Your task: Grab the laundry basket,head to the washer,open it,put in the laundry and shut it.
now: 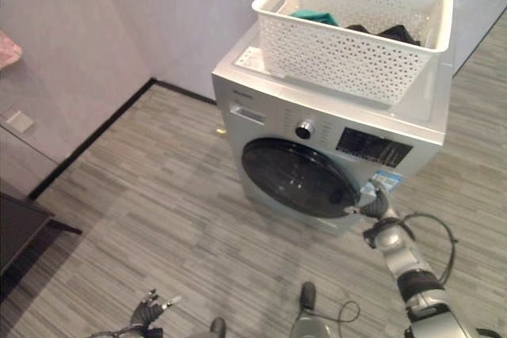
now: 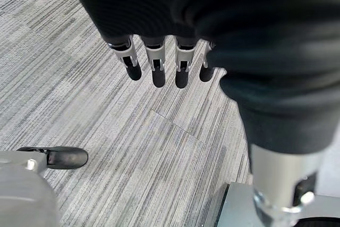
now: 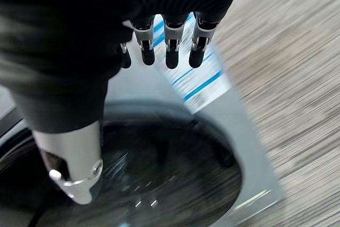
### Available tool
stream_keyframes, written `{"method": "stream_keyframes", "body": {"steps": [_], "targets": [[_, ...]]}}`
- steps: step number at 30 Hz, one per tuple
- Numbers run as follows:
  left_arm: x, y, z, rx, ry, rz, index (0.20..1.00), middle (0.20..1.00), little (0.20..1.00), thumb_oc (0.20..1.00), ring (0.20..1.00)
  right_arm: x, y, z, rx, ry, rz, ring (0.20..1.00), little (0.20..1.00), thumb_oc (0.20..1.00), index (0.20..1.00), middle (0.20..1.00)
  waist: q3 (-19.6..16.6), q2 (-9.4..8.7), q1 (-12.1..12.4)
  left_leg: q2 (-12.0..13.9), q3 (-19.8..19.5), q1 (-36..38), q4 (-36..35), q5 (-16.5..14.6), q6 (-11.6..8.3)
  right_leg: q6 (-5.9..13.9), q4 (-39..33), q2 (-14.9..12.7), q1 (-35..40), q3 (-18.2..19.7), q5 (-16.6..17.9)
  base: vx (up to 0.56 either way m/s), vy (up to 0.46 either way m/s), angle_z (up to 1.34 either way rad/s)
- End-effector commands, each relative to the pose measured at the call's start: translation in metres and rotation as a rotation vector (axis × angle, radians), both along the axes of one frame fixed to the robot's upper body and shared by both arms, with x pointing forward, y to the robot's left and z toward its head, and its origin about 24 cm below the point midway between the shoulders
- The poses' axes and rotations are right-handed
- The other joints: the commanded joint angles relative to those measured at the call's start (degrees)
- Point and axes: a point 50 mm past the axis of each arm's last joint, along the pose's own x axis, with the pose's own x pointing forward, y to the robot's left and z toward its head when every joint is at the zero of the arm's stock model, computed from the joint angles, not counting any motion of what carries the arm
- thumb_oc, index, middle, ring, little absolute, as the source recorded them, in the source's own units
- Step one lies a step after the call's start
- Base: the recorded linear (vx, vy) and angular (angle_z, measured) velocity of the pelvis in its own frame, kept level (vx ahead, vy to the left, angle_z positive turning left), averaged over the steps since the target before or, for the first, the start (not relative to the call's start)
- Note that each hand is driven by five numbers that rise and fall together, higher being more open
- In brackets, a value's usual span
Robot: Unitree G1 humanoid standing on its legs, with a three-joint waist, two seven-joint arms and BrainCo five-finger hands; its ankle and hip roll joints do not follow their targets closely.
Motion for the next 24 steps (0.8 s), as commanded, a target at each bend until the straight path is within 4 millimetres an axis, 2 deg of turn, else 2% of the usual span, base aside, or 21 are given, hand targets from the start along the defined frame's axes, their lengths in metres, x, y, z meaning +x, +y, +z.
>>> {"method": "stream_keyframes", "body": {"steps": [1, 5, 6, 7, 8, 13, 18, 21, 24], "targets": [[0.013, 0.007, 0.010, 0.047, -0.068, -0.077, 1.000, 1.000, 1.000, 1.000, 1.000, 0.014, 0.005, 0.015, -0.037, -0.067, 0.039, 1.000, 1.000, 1.000, 1.000, 1.000, -0.4, -2.40, 0.5, -1.2, -0.7, 0.3, 2.0, -5.5, 4.28, 2.08, 9.4, -4.4, -4.5, 1.8, -9.6, 0.00, -0.027, 0.13], [0.020, 0.009, 0.015, 0.046, -0.105, -0.086, 1.000, 1.000, 1.000, 1.000, 1.000, 0.026, 0.003, 0.022, -0.079, -0.070, 0.023, 1.000, 1.000, 1.000, 1.000, 1.000, 0.5, -1.78, 1.4, -1.2, -1.6, -1.2, 1.7, -4.7, 4.06, 2.00, 10.0, -4.7, -5.8, 1.5, -9.7, -0.05, -0.016, 0.14], [0.025, 0.010, 0.020, 0.043, -0.139, -0.088, 1.000, 1.000, 1.000, 1.000, 1.000, 0.036, 0.002, 0.031, -0.098, -0.087, 0.007, 1.000, 1.000, 1.000, 1.000, 1.000, 1.6, -1.10, 2.0, -1.5, -2.2, -2.7, 2.0, -4.2, 4.01, 1.84, 10.5, -5.1, -7.1, 1.8, -9.7, -0.08, -0.009, 0.20], [0.025, 0.010, 0.020, 0.043, -0.139, -0.088, 1.000, 1.000, 1.000, 1.000, 1.000, 0.036, 0.002, 0.031, -0.098, -0.087, 0.007, 1.000, 1.000, 1.000, 1.000, 1.000, 1.6, -1.10, 2.0, -1.5, -2.2, -2.7, 2.0, -4.2, 4.01, 1.84, 10.5, -5.1, -7.1, 1.8, -9.7, -0.13, -0.001, 0.14], [0.031, 0.011, 0.024, 0.032, -0.173, -0.070, 1.000, 1.000, 1.000, 1.000, 1.000, 0.047, -0.003, 0.044, -0.101, -0.109, -0.031, 1.000, 1.000, 1.000, 1.000, 1.000, 2.8, -0.38, 2.5, -1.8, -2.6, -4.3, 2.2, -3.6, 3.98, 1.72, 11.1, -5.5, -8.5, 1.9, -9.6, -0.08, 0.002, 0.14], [0.036, 0.010, 0.027, 0.022, -0.197, -0.074, 1.000, 1.000, 1.000, 1.000, 1.000, 0.056, -0.006, 0.054, -0.105, -0.120, -0.059, 1.000, 1.000, 1.000, 1.000, 1.000, 4.1, 0.68, 2.8, -2.4, -3.3, -6.2, 2.4, -2.9, 3.89, 1.63, 11.5, -6.0, -10.0, 2.0, -9.4, -0.05, -0.001, 0.10], [0.049, 0.002, 0.034, -0.007, -0.262, -0.078, 1.000, 1.000, 1.000, 1.000, 1.000, 0.069, -0.009, 0.073, -0.091, -0.151, -0.098, 1.000, 1.000, 1.000, 1.000, 1.000, 6.1, 3.13, 3.8, -3.5, -3.7, -9.8, 1.9, -1.1, 3.65, 1.67, 11.5, -6.7, -13.1, 2.3, -8.8, -0.05, 0.009, 0.07], [0.053, -0.004, 0.035, -0.018, -0.275, -0.075, 1.000, 1.000, 1.000, 1.000, 1.000, 0.072, 0.008, 0.068, -0.071, -0.157, -0.055, 1.000, 1.000, 1.000, 1.000, 1.000, 6.2, 3.61, 3.6, -3.4, -3.7, -10.3, 0.9, -0.1, 3.40, 1.61, 11.0, -6.6, -13.3, 2.0, -8.7, -0.01, 0.000, 0.08], [0.054, -0.008, 0.034, -0.020, -0.274, -0.069, 1.000, 1.000, 1.000, 1.000, 1.000, 0.070, 0.033, 0.054, -0.041, -0.150, 0.023, 1.000, 1.000, 1.000, 1.000, 1.000, 6.0, 3.68, 3.2, -3.2, -3.8, -10.3, 0.3, 0.2, 3.32, 1.55, 10.8, -6.6, -13.0, 1.4, -8.9, 0.00, 0.000, 0.00]]}}
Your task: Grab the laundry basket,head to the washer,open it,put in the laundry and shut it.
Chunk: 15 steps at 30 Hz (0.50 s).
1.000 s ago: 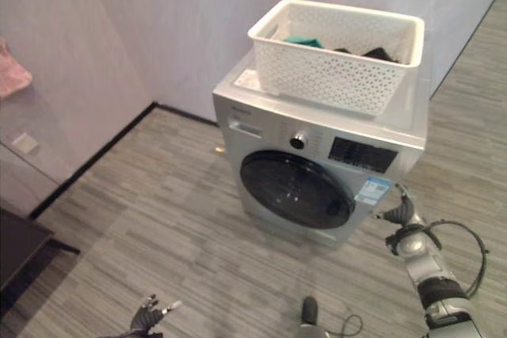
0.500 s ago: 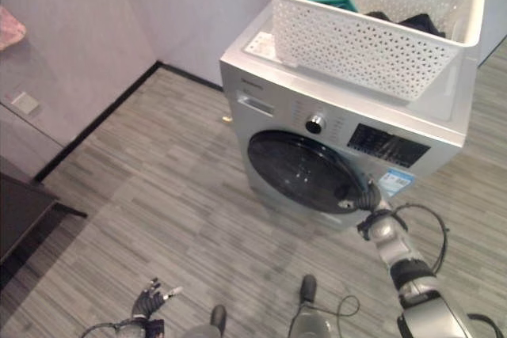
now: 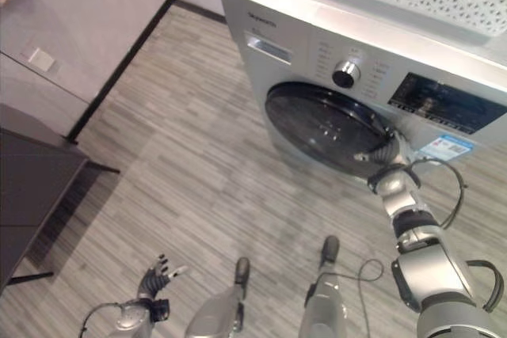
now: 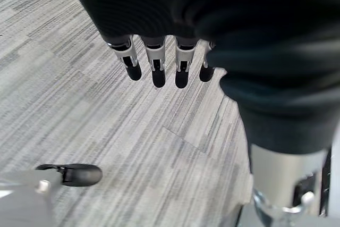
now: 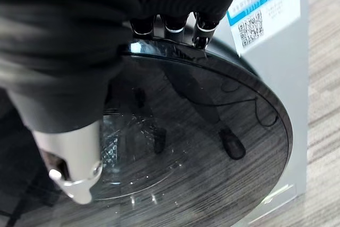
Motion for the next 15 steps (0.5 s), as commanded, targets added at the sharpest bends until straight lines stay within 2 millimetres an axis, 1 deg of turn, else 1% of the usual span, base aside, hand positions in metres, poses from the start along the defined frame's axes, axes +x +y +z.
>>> {"method": "stream_keyframes", "body": {"steps": [1, 2, 3, 5, 7, 9, 10, 12, 13, 14, 15], "targets": [[-0.002, 0.003, 0.003, 0.038, -0.021, -0.023, 1.000, 1.000, 1.000, 1.000, 1.000, -0.002, 0.049, -0.031, 0.027, 0.067, 0.175, 1.000, 1.000, 1.000, 1.000, 1.000, -3.2, -2.44, 1.5, -1.6, 0.6, 0.7, -0.5, -3.1, 3.82, 2.12, 10.8, -4.6, -4.8, 4.3, -10.5, 0.00, 0.000, 0.00], [-0.002, 0.003, 0.003, 0.039, -0.020, -0.023, 1.000, 1.000, 1.000, 1.000, 1.000, -0.002, 0.049, -0.031, 0.028, 0.068, 0.175, 1.000, 1.000, 1.000, 1.000, 1.000, -3.2, -2.44, 1.5, -1.6, 0.6, 0.7, -0.5, -3.1, 3.82, 2.12, 10.7, -4.6, -4.8, 4.3, -10.5, 0.00, 0.000, 0.00], [-0.003, 0.004, 0.003, 0.038, -0.020, -0.021, 1.000, 1.000, 1.000, 1.000, 1.000, -0.004, 0.056, -0.037, 0.041, 0.075, 0.197, 1.000, 1.000, 1.000, 1.000, 1.000, -3.2, -2.48, 1.4, -1.6, 0.6, 0.8, -0.5, -3.1, 3.82, 2.15, 10.7, -4.6, -4.6, 4.0, -10.5, 0.00, 0.000, 0.00], [-0.004, 0.004, 0.004, 0.036, -0.027, -0.019, 1.000, 1.000, 1.000, 1.000, 1.000, -0.011, 0.076, -0.051, 0.067, 0.098, 0.264, 1.000, 1.000, 1.000, 1.000, 1.000, -3.4, -2.67, 1.3, -1.5, 0.4, 1.2, -0.5, -3.4, 3.86, 2.23, 10.8, -4.7, -4.1, 3.8, -10.6, 0.01, -0.001, 0.02], [-0.005, 0.006, 0.004, 0.041, -0.024, -0.018, 1.000, 1.000, 1.000, 1.000, 1.000, -0.016, 0.092, -0.059, 0.087, 0.113, 0.323, 1.000, 1.000, 1.000, 1.000, 1.000, -3.5, -2.88, 1.3, -1.6, 0.3, 1.6, -0.5, -3.6, 3.91, 2.33, 10.8, -4.9, -3.7, 3.6, -10.6, 0.02, 0.003, 0.08], [-0.005, 0.005, 0.005, 0.041, -0.027, -0.023, 1.000, 1.000, 1.000, 1.000, 1.000, -0.023, 0.114, -0.069, 0.138, 0.131, 0.395, 1.000, 1.000, 1.000, 1.000, 1.000, -3.5, -3.16, 1.3, -1.6, 0.3, 2.0, -0.5, -3.8, 3.97, 2.43, 10.8, -5.1, -3.3, 3.5, -10.6, 0.01, 0.010, 0.06], [-0.005, 0.006, 0.005, 0.045, -0.028, -0.025, 1.000, 1.000, 1.000, 1.000, 1.000, -0.024, 0.121, -0.070, 0.145, 0.133, 0.419, 1.000, 1.000, 1.000, 1.000, 1.000, -3.5, -3.22, 1.3, -1.7, 0.3, 2.0, -0.5, -3.8, 3.96, 2.46, 10.8, -5.2, -3.2, 3.4, -10.5, 0.00, 0.000, 0.00], [-0.003, 0.007, 0.007, 0.052, -0.035, -0.026, 1.000, 1.000, 1.000, 1.000, 1.000, -0.028, 0.142, -0.072, 0.184, 0.135, 0.485, 1.000, 1.000, 1.000, 1.000, 1.000, -3.5, -3.44, 1.4, -1.7, 0.3, 2.2, -0.5, -3.9, 3.96, 2.52, 10.8, -5.4, -3.1, 3.5, -10.5, 0.00, 0.000, 0.00], [-0.001, 0.008, 0.010, 0.062, -0.049, -0.032, 1.000, 1.000, 1.000, 1.000, 1.000, -0.032, 0.156, -0.074, 0.212, 0.134, 0.530, 1.000, 1.000, 1.000, 1.000, 1.000, -3.4, -3.58, 1.5, -1.7, 0.4, 2.4, -0.5, -4.0, 3.95, 2.54, 10.9, -5.5, -2.9, 3.4, -10.4, 0.00, 0.000, 0.00], [-0.001, 0.008, 0.010, 0.062, -0.048, -0.032, 1.000, 1.000, 1.000, 1.000, 1.000, -0.032, 0.156, -0.074, 0.212, 0.134, 0.530, 1.000, 1.000, 1.000, 1.000, 1.000, -3.4, -3.58, 1.4, -1.7, 0.4, 2.4, -0.5, -4.0, 3.95, 2.54, 10.9, -5.5, -2.9, 3.4, -10.4, 0.00, 0.012, 0.06], [0.003, 0.008, 0.015, 0.068, -0.076, -0.047, 1.000, 1.000, 1.000, 1.000, 1.000, -0.035, 0.164, -0.074, 0.254, 0.129, 0.547, 1.000, 1.000, 1.000, 1.000, 1.000, -3.4, -3.63, 1.5, -1.8, 0.5, 2.5, -0.5, -4.0, 3.96, 2.57, 10.9, -5.6, -2.8, 3.4, -10.4, 0.00, 0.011, 0.07]]}}
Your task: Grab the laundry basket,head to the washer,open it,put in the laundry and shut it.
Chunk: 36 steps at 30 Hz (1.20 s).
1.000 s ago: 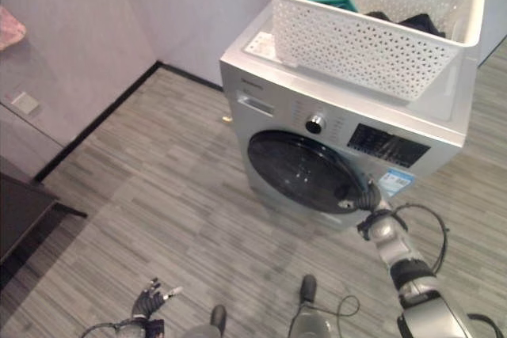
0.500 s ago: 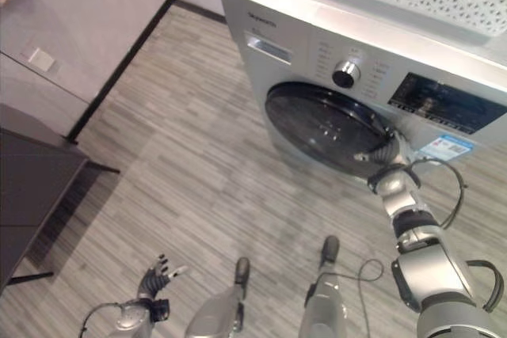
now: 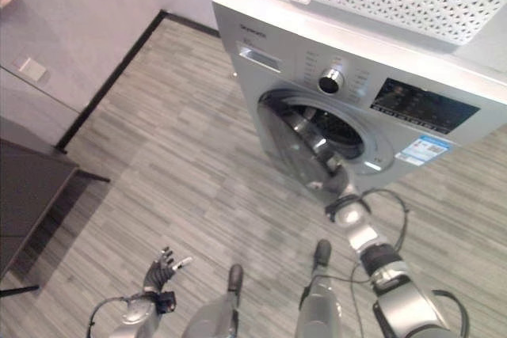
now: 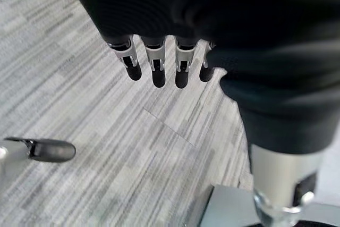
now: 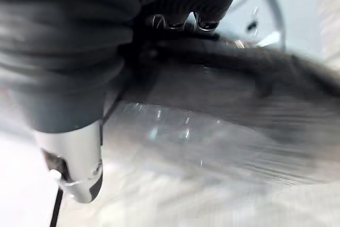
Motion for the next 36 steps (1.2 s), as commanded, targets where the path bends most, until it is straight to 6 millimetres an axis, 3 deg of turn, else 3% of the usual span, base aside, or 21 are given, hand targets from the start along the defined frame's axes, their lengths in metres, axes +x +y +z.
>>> {"method": "stream_keyframes", "body": {"steps": [1, 3, 4, 6, 7, 9, 12, 15, 17, 19, 20, 21, 24, 25, 26, 30, 32, 36], "targets": [[0.008, 0.016, 0.024, 0.098, -0.116, -0.090, 1.000, 1.000, 1.000, 1.000, 1.000, 0.000, 0.060, 0.006, 0.164, 0.003, 0.221, 1.000, 1.000, 1.000, 1.000, 1.000, -1.7, -0.45, 3.7, -2.2, 1.9, 1.3, 0.2, -4.6, 4.25, 3.34, 10.8, -5.7, -4.7, 4.7, -10.0, 0.00, 0.011, 0.08], [0.011, 0.018, 0.034, 0.089, -0.164, -0.106, 1.000, 1.000, 1.000, 1.000, 1.000, -0.003, 0.067, 0.006, 0.193, 0.005, 0.252, 1.000, 1.000, 1.000, 1.000, 1.000, -1.8, -0.41, 3.8, -2.2, 1.9, 1.5, 0.2, -4.7, 4.21, 3.41, 10.8, -5.8, -4.5, 4.6, -10.0, 0.00, 0.017, 0.05], [0.022, 0.028, 0.069, 0.074, -0.321, -0.164, 1.000, 1.000, 1.000, 1.000, 1.000, -0.013, 0.072, 0.000, 0.219, 0.026, 0.286, 1.000, 1.000, 1.000, 1.000, 1.000, -1.9, -0.12, 3.8, -2.1, 2.1, 1.8, 0.2, -4.8, 4.11, 3.54, 10.9, -5.9, -4.0, 4.5, -10.1, 0.02, 0.031, 0.02], [0.036, 0.037, 0.153, 0.209, -0.608, -0.390, 1.000, 1.000, 1.000, 1.000, 1.000, -0.034, 0.055, -0.028, 0.218, 0.131, 0.237, 1.000, 1.000, 1.000, 1.000, 1.000, -2.6, 0.61, 3.5, -1.8, 2.6, 2.9, 0.2, -5.5, 3.81, 3.99, 10.9, -5.7, -3.3, 4.4, -10.3, 0.04, 0.027, 0.06], [0.038, 0.036, 0.176, 0.232, -0.674, -0.460, 1.000, 1.000, 1.000, 1.000, 1.000, -0.040, 0.050, -0.038, 0.218, 0.170, 0.217, 1.000, 1.000, 1.000, 1.000, 1.000, -2.9, 0.60, 3.3, -1.9, 2.9, 3.1, 0.2, -5.6, 3.76, 4.19, 10.7, -5.8, -3.4, 4.4, -10.0, 0.04, 0.013, 0.10], [0.037, 0.028, 0.230, 0.271, -0.778, -0.712, 1.000, 1.000, 1.000, 1.000, 1.000, -0.063, 0.028, -0.066, 0.171, 0.287, 0.159, 1.000, 1.000, 1.000, 1.000, 1.000, -3.6, 1.20, 2.8, -1.5, 3.7, 4.0, 0.2, -6.5, 3.49, 4.67, 11.0, -5.7, -3.3, 4.1, -10.0, 0.05, 0.004, 0.06], [0.028, 0.001, 0.291, 0.262, -0.849, -1.046, 1.000, 1.000, 1.000, 1.000, 1.000, -0.099, 0.000, -0.101, 0.111, 0.467, 0.080, 1.000, 1.000, 1.000, 1.000, 1.000, -4.8, 1.51, 1.8, -0.9, 4.4, 5.5, 0.2, -7.2, 3.17, 5.22, 11.8, -5.6, -3.2, 4.0, -10.1, 0.06, -0.012, -0.01], [0.021, -0.026, 0.332, 0.184, -0.996, -1.221, 1.000, 1.000, 1.000, 1.000, 1.000, -0.129, -0.005, -0.121, 0.143, 0.580, 0.067, 1.000, 1.000, 1.000, 1.000, 1.000, -6.1, 1.38, 0.3, -0.3, 5.2, 7.0, 0.2, -7.5, 2.78, 5.62, 12.5, -5.2, -3.0, 4.4, -10.4, 0.07, -0.022, -0.16], [0.022, -0.028, 0.334, 0.124, -1.018, -1.217, 1.000, 1.000, 1.000, 1.000, 1.000, -0.135, -0.005, -0.125, 0.139, 0.602, 0.069, 1.000, 1.000, 1.000, 1.000, 1.000, -6.6, 1.21, 0.0, -0.2, 5.5, 7.0, 0.2, -7.4, 2.74, 5.66, 12.4, -5.2, -3.3, 4.7, -10.3, 0.04, -0.014, -0.19], [0.027, -0.044, 0.321, -0.098, -0.986, -1.248, 1.000, 1.000, 1.000, 1.000, 1.000, -0.139, 0.008, -0.129, 0.141, 0.624, 0.117, 1.000, 1.000, 1.000, 1.000, 1.000, -6.7, 0.99, -1.5, -0.1, 6.8, 7.9, 0.2, -7.8, 2.67, 5.76, 12.6, -4.7, -3.8, 5.7, -10.4, 0.04, 0.003, -0.29], [0.028, -0.044, 0.321, -0.099, -0.987, -1.251, 1.000, 1.000, 1.000, 1.000, 1.000, -0.139, 0.008, -0.129, 0.142, 0.623, 0.115, 1.000, 1.000, 1.000, 1.000, 1.000, -6.9, 0.92, -1.3, -0.2, 6.8, 7.7, 0.2, -7.7, 2.70, 5.76, 12.5, -4.8, -4.1, 5.8, -10.2, 0.02, 0.026, -0.29], [0.039, -0.057, 0.295, -0.282, -0.893, -1.233, 1.000, 1.000, 1.000, 1.000, 1.000, -0.135, 0.016, -0.126, 0.122, 0.608, 0.161, 1.000, 1.000, 1.000, 1.000, 1.000, -6.5, 0.51, -2.7, -0.1, 8.0, 8.3, 0.2, -8.2, 2.72, 5.81, 13.0, -4.3, -5.0, 7.1, -10.2, 0.00, 0.019, -0.27], [0.055, -0.080, 0.247, -0.456, -0.703, -1.214, 1.000, 1.000, 1.000, 1.000, 1.000, -0.127, 0.021, -0.120, 0.084, 0.573, 0.200, 1.000, 1.000, 1.000, 1.000, 1.000, -6.0, -0.07, -4.5, -0.2, 9.6, 8.6, 0.2, -8.5, 2.78, 5.93, 13.7, -3.5, -6.8, 9.1, -10.0, 0.01, 0.019, -0.31], [0.060, -0.085, 0.230, -0.462, -0.648, -1.200, 1.000, 1.000, 1.000, 1.000, 1.000, -0.123, 0.020, -0.116, 0.070, 0.551, 0.207, 1.000, 1.000, 1.000, 1.000, 1.000, -5.6, -0.13, -5.4, 0.0, 10.0, 8.9, 0.2, -8.6, 2.82, 5.97, 14.0, -3.3, -7.1, 9.6, -10.2, 0.01, 0.024, -0.60], [0.071, -0.092, 0.198, -0.434, -0.581, -1.122, 1.000, 1.000, 1.000, 1.000, 1.000, -0.119, 0.011, -0.113, 0.056, 0.527, 0.173, 1.000, 1.000, 1.000, 1.000, 1.000, -5.3, -0.47, -6.7, -0.3, 10.7, 8.9, 0.2, -8.8, 2.99, 6.01, 13.8, -3.3, -7.8, 10.5, -9.7, 0.02, 0.031, -0.56], [0.084, -0.096, 0.156, -0.404, -0.543, -0.903, 1.000, 1.000, 1.000, 1.000, 1.000, -0.117, -0.002, -0.108, 0.052, 0.497, 0.111, 1.000, 1.000, 1.000, 1.000, 1.000, -4.9, -1.16, -7.8, -0.7, 11.4, 8.6, 0.2, -9.1, 3.27, 5.88, 13.8, -3.1, -9.2, 11.6, -9.2, 0.00, 0.010, -0.21], [0.080, -0.095, 0.123, -0.439, -0.478, -0.693, 1.000, 1.000, 1.000, 1.000, 1.000, -0.116, -0.011, -0.104, 0.071, 0.472, 0.048, 1.000, 1.000, 1.000, 1.000, 1.000, -4.5, -1.70, -8.2, -1.0, 12.1, 8.5, 0.2, -9.5, 3.63, 5.70, 13.7, -2.8, -10.3, 12.4, -8.9, 0.00, 0.000, 0.00], [0.077, -0.081, 0.105, -0.370, -0.428, -0.589, 1.000, 1.000, 1.000, 1.000, 1.000, -0.118, -0.015, -0.103, 0.090, 0.469, 0.016, 1.000, 1.000, 1.000, 1.000, 1.000, -4.3, -1.91, -8.0, -0.9, 12.3, 8.5, 0.2, -9.7, 3.79, 5.58, 13.7, -2.6, -10.7, 12.6, -8.7, 0.00, -0.012, -0.06]]}}
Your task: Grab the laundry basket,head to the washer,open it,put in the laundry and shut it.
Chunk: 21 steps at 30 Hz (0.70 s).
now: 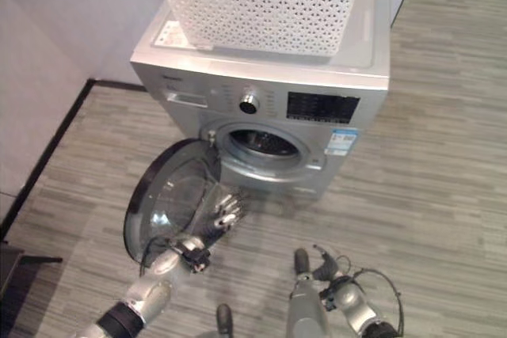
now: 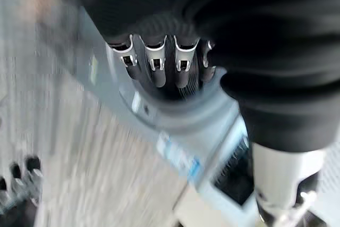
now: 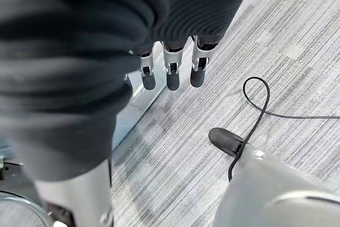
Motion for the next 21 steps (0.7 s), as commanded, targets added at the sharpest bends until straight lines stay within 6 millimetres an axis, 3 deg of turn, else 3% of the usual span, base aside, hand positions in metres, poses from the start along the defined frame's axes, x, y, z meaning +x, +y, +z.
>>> {"method": "stream_keyframes", "body": {"steps": [1, 6, 9, 11, 12, 21], "targets": [[0.014, 0.027, 0.010, 0.216, -0.105, 0.085, 1.000, 1.000, 1.000, 1.000, 1.000, 0.003, 0.012, 0.004, 0.052, -0.042, -0.021, 1.000, 1.000, 1.000, 1.000, 1.000, 0.6, -1.59, 2.0, -2.4, 2.6, 4.1, 0.6, -7.2, 3.79, 4.67, 8.1, -5.1, -6.2, 3.9, -5.8, 0.00, -0.017, -0.07], [0.021, 0.064, -0.009, 0.500, -0.071, 0.225, 1.000, 1.000, 1.000, 1.000, 1.000, 0.009, 0.017, 0.009, 0.076, -0.065, -0.014, 1.000, 1.000, 1.000, 1.000, 1.000, 0.8, -1.62, 2.2, -2.2, 2.6, 4.1, 0.6, -7.2, 3.69, 4.46, 8.2, -5.0, -6.3, 3.6, -5.9, 0.00, -0.004, -0.04], [0.025, 0.080, -0.010, 0.598, -0.073, 0.295, 1.000, 1.000, 1.000, 1.000, 1.000, 0.010, 0.021, 0.011, 0.092, -0.081, 0.007, 1.000, 1.000, 1.000, 1.000, 1.000, 0.7, -1.88, 2.2, -2.2, 2.6, 3.8, 0.6, -7.1, 3.62, 4.39, 8.0, -4.9, -6.6, 3.6, -5.7, 0.00, 0.000, 0.00], [0.025, 0.080, -0.010, 0.598, -0.073, 0.295, 1.000, 1.000, 1.000, 1.000, 1.000, 0.010, 0.021, 0.011, 0.092, -0.081, 0.008, 1.000, 1.000, 1.000, 1.000, 1.000, 0.7, -1.87, 2.2, -2.2, 2.6, 3.8, 0.6, -7.1, 3.61, 4.38, 8.0, -4.9, -6.6, 3.6, -5.7, 0.00, 0.000, 0.00], [0.027, 0.097, -0.012, 0.670, -0.052, 0.395, 1.000, 1.000, 1.000, 1.000, 1.000, 0.007, 0.023, 0.011, 0.100, -0.087, 0.019, 1.000, 1.000, 1.000, 1.000, 1.000, 0.7, -2.10, 2.2, -2.0, 2.6, 3.8, 0.6, -7.0, 3.49, 4.31, 8.0, -4.9, -6.8, 3.4, -5.8, -0.01, -0.010, -0.04], [0.042, 0.129, -0.007, 0.917, -0.023, 0.622, 1.000, 1.000, 1.000, 1.000, 1.000, 0.006, 0.027, 0.013, 0.116, -0.122, 0.023, 1.000, 1.000, 1.000, 1.000, 1.000, 1.8, -3.19, 1.6, -1.7, 2.3, 3.3, 0.6, -6.5, 2.82, 4.16, 8.1, -5.1, -7.2, 2.7, -5.5, -0.02, -0.012, 0.00]]}}
